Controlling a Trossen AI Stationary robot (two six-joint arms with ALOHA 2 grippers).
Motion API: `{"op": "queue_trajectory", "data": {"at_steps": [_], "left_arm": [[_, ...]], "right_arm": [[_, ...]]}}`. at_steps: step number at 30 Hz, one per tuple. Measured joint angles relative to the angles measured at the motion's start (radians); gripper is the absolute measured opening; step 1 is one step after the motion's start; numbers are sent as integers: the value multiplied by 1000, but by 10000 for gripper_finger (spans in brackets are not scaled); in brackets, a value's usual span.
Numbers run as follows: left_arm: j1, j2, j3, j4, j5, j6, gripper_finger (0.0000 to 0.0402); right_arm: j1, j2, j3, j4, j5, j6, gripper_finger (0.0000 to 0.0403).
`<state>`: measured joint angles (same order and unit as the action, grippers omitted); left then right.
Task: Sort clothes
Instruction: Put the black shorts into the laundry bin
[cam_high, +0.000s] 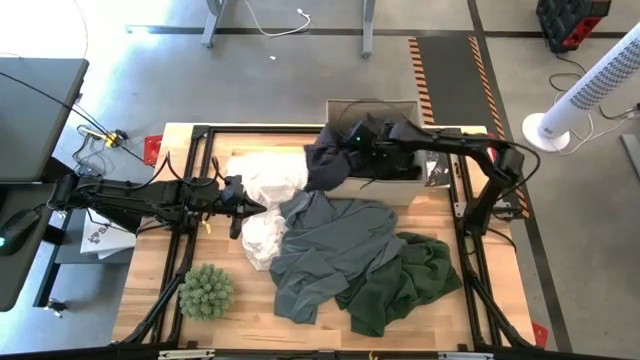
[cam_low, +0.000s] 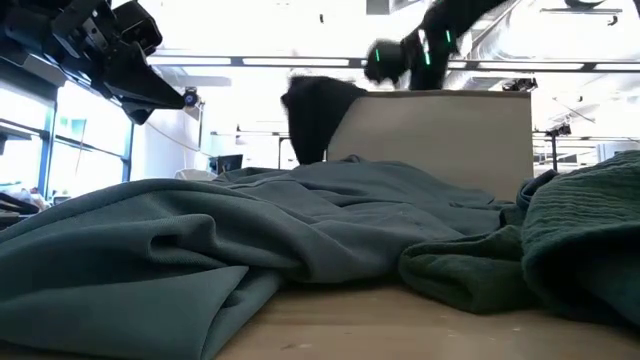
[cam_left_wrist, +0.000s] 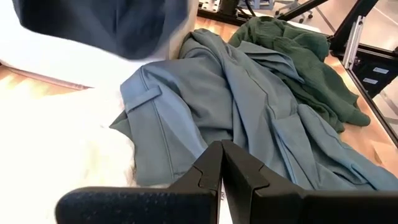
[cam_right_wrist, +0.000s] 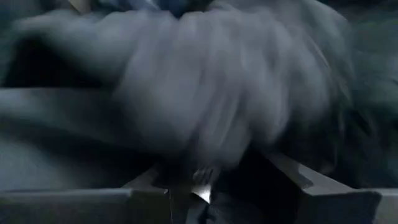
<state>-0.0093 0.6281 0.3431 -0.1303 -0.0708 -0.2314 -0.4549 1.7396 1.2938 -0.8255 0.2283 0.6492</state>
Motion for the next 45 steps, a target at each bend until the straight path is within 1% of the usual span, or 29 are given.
{"op": "queue_trajectory", "data": {"at_steps": [2, 3, 6, 8, 9, 11, 14, 16, 17, 18, 20, 22, 25, 28, 30, 32, 35, 37, 38, 40, 43, 44, 45], "left_arm": [[0, 0, 0, 0, 0, 0, 7], [0, 0, 0, 0, 0, 0, 7], [0, 0, 0, 0, 0, 0, 7], [0, 0, 0, 0, 0, 0, 7], [0, 0, 0, 0, 0, 0, 7], [0, 0, 0, 0, 0, -1, 7], [0, 0, 0, 0, 0, -1, 7], [0, 0, 0, -1, 0, -1, 7], [0, 0, 0, -1, 0, -2, 7], [0, 0, 0, 0, 0, -2, 7], [0, 0, 0, -1, 0, -2, 7], [0, 0, 0, -2, 0, -2, 7], [0, 0, 0, -2, 0, -2, 7], [0, 0, 0, 0, 0, -1, 7], [0, 0, 0, 1, -1, 0, 7], [0, 0, 0, 2, -2, 0, 7], [0, 0, 0, 4, -2, 13, 7], [0, 0, 0, 4, -2, 16, 7], [0, 0, 0, 4, -2, 16, 7], [0, 0, 0, 3, -2, 16, 7], [0, 0, 0, 2, -3, 16, 7], [0, 0, 0, 2, -3, 16, 7], [0, 0, 0, 2, -3, 16, 7]], "right_arm": [[-41, 26, -90, 96, -126, -2, 146], [-55, 38, -122, 132, -161, -4, 146], [-83, 38, -151, 152, -209, 1, 146], [-92, 19, -116, 103, -222, 0, 146], [-94, 8, -85, 71, -222, -3, 146], [-95, -19, 8, -52, -204, -4, 146], [-94, -60, 218, -279, -156, 25, 146], [-80, -63, 360, -466, -95, 70, 146], [-66, -60, 422, -533, -60, 80, 146], [-45, -59, 479, -555, -32, 72, 146], [12, -61, 566, -538, -10, -19, 146], [83, -63, 614, -483, -7, -148, 146], [193, -53, 621, -371, -5, -317, 146], [282, -13, 621, -300, -19, -419, 146], [315, 31, 621, -251, -14, -454, 146], [323, 88, 621, -203, 35, -462, 146], [306, 173, 621, -200, 141, -421, 146], [277, 212, 621, -219, 149, -396, 143], [262, 225, 623, -224, 137, -383, 138], [236, 235, 627, -224, 74, -377, 111], [209, 229, 628, -179, -14, -380, 36], [206, 223, 637, -179, -18, -381, 21], [206, 212, 651, -190, 6, -377, 17]]}}
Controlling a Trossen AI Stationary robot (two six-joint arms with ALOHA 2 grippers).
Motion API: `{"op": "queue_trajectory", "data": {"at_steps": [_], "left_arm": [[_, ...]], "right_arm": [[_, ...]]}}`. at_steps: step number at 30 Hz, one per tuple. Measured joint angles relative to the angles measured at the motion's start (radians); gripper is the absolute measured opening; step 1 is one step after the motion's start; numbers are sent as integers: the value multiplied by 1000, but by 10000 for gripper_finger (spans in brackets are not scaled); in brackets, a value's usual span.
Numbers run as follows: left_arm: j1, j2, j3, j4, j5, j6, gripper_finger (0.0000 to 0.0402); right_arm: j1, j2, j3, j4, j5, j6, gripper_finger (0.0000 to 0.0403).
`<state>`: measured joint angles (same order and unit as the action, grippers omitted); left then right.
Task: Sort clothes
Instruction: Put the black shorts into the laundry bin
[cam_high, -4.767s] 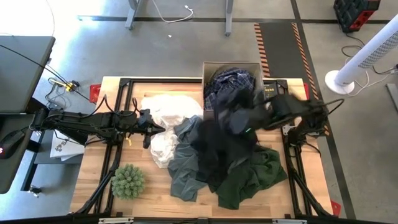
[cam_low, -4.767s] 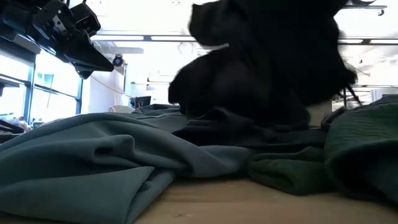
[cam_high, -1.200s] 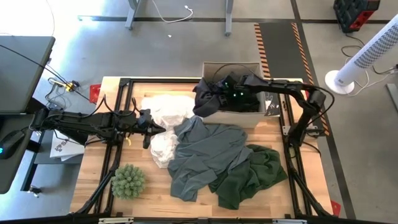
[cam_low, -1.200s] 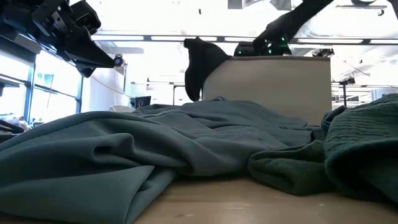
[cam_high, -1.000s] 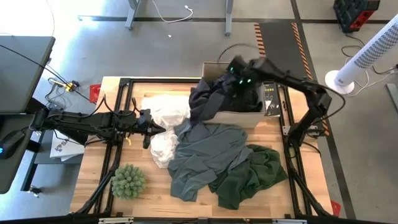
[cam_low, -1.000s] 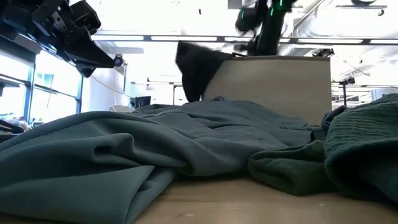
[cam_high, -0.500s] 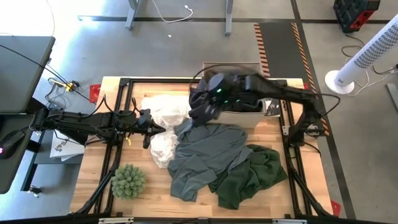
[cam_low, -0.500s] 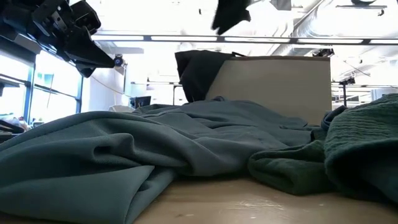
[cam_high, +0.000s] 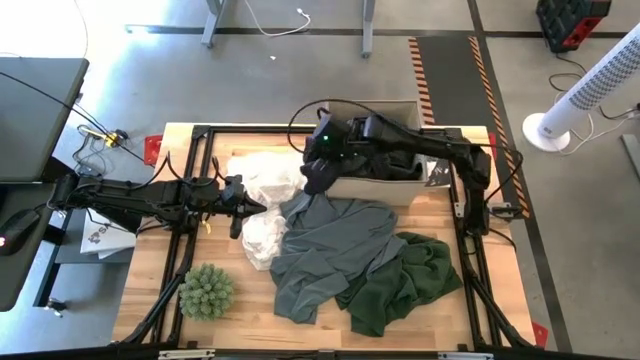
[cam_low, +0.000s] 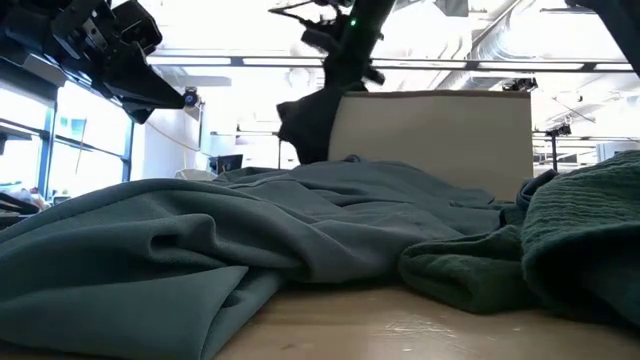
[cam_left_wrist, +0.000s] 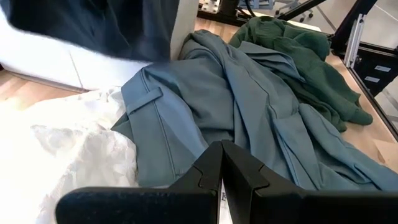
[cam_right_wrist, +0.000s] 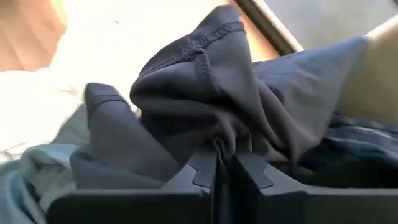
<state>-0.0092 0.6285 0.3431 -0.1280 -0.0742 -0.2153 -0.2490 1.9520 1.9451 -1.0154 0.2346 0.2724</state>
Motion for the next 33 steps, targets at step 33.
{"op": "queue_trajectory", "data": {"at_steps": [33], "left_arm": [[0, 0, 0, -24, -7, 16, 7]], "right_arm": [[-370, -154, -654, 260, -302, 264, 92]]}}
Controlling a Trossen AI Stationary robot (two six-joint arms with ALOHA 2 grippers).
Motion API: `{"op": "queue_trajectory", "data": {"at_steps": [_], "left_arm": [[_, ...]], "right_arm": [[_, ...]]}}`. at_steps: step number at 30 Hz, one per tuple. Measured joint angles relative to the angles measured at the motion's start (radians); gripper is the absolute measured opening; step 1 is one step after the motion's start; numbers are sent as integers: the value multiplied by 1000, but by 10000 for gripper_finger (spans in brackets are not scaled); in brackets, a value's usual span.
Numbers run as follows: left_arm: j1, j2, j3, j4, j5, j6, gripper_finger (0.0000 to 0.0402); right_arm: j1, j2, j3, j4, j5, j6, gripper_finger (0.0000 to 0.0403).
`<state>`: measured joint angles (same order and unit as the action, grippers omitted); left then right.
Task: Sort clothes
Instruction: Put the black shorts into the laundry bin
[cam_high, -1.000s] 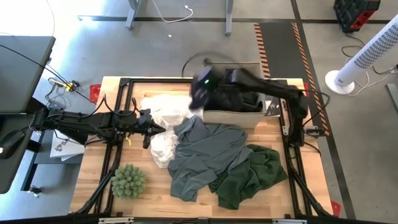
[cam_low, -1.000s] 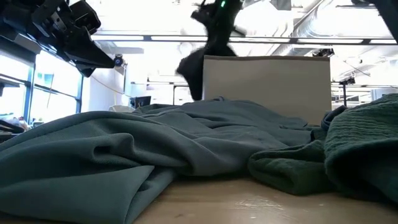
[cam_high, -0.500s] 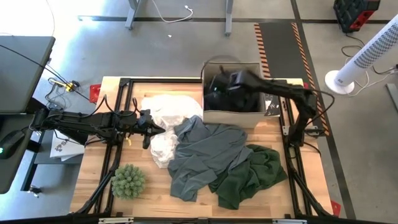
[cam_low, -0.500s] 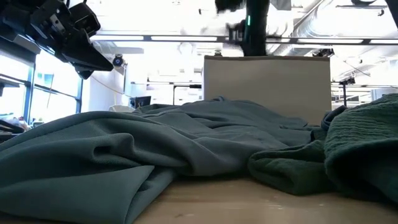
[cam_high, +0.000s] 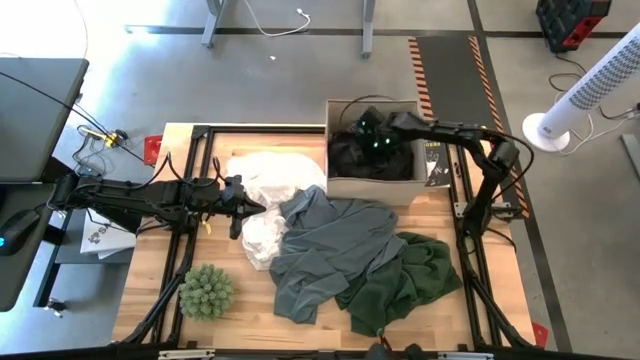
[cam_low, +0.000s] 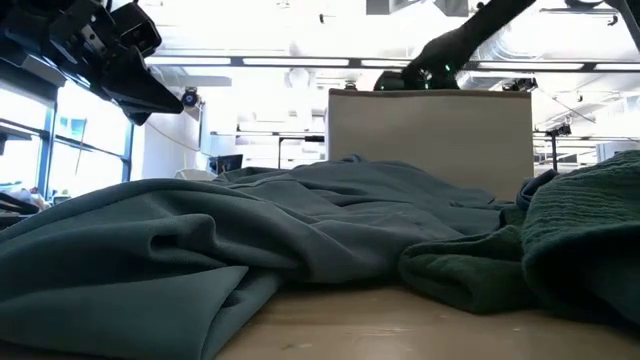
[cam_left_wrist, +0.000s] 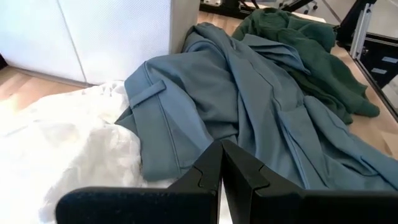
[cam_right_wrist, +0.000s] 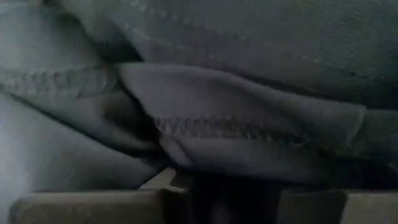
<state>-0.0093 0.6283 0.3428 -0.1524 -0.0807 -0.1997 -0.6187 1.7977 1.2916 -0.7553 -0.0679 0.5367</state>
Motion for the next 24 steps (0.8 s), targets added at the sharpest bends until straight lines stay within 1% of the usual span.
{"op": "queue_trajectory", "data": {"at_steps": [3, 7, 9, 12, 13, 14, 15, 18, 20, 24], "left_arm": [[0, 0, 0, 0, -3, 0, 7], [0, 0, 0, -6, -2, -8, 7], [0, 0, 0, -9, -2, -12, 7], [0, 0, 0, -9, -2, -32, 7], [0, 0, 0, -10, -2, -32, 7], [0, 0, 0, -13, 0, -33, 7], [0, 0, 0, -15, 0, -34, 7], [0, 0, 0, -16, 0, -34, 7], [0, 0, 0, -17, 0, -34, 7], [0, 0, 0, -16, 0, -34, 7]], "right_arm": [[-3, -22, 139, -153, 4, -40, 95], [42, -54, 328, -268, 57, -80, 96], [81, -58, 399, -295, 138, -110, 96], [145, -59, 448, -277, 330, -128, 96], [161, -60, 445, -256, 384, -127, 96], [173, -60, 430, -228, 415, -127, 96], [180, -60, 404, -198, 424, -127, 96], [174, -53, 283, -101, 390, -92, 96], [159, -39, 174, -22, 355, -54, 96], [133, -1, -51, 150, 339, 23, 96]]}}
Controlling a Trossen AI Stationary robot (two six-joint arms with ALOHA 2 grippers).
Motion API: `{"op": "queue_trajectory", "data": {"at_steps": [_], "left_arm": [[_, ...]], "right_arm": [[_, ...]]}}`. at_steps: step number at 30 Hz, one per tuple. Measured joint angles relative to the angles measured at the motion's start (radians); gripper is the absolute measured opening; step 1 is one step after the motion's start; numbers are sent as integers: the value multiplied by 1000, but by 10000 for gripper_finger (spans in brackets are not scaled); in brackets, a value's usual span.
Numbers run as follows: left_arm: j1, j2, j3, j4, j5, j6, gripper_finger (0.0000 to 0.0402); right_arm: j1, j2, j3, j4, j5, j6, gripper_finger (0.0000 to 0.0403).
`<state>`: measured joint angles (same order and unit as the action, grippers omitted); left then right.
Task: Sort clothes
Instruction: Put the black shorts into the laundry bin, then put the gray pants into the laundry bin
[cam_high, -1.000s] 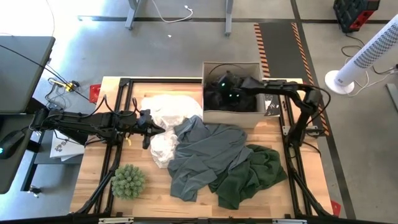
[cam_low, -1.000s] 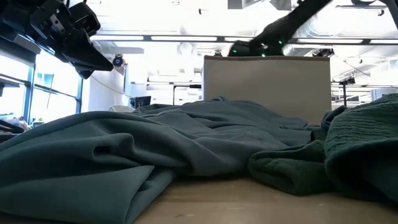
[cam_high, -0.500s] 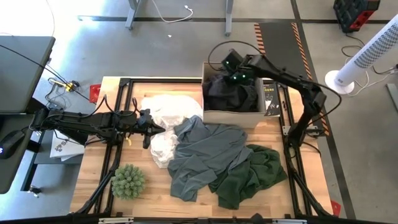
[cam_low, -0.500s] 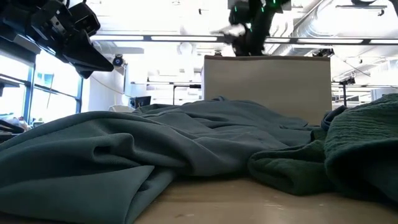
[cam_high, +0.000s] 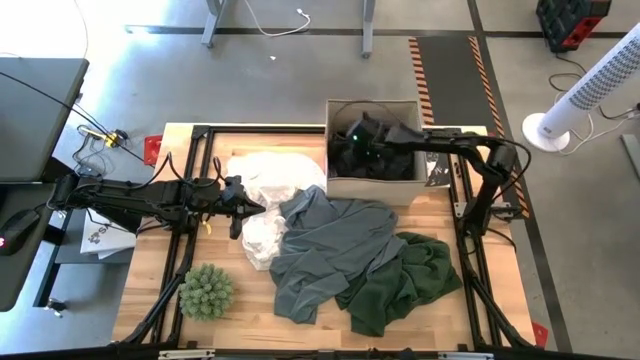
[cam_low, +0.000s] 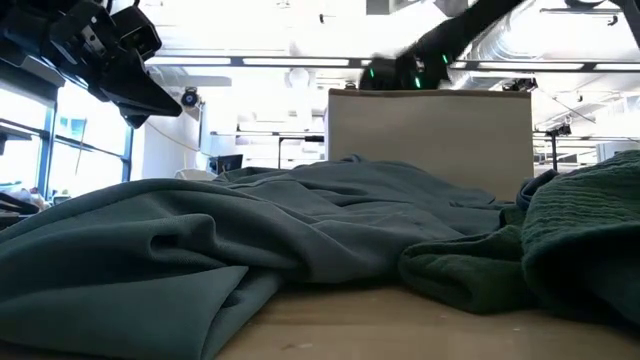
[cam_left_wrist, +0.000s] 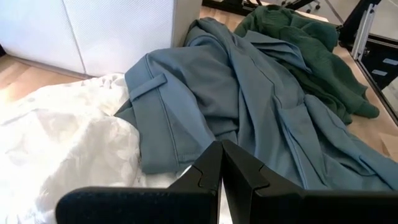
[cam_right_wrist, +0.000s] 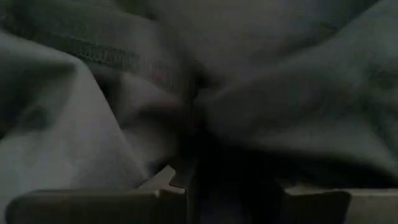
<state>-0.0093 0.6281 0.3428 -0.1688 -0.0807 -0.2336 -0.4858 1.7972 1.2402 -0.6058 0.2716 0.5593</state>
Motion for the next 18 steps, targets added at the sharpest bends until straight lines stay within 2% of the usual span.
{"op": "queue_trajectory", "data": {"at_steps": [3, 7, 13, 18], "left_arm": [[0, 0, 0, 0, 0, 0, 7], [0, 0, 0, 1, 0, 0, 7], [0, 0, 0, -1, -1, 1, 7], [0, 0, 0, -5, 9, 0, 7]], "right_arm": [[-22, 2, -96, 93, -22, 9, 96], [-26, -43, -89, 102, 3, -39, 96], [13, -208, 143, -63, 105, -120, 96], [126, -324, 316, -172, 223, -113, 96]]}}
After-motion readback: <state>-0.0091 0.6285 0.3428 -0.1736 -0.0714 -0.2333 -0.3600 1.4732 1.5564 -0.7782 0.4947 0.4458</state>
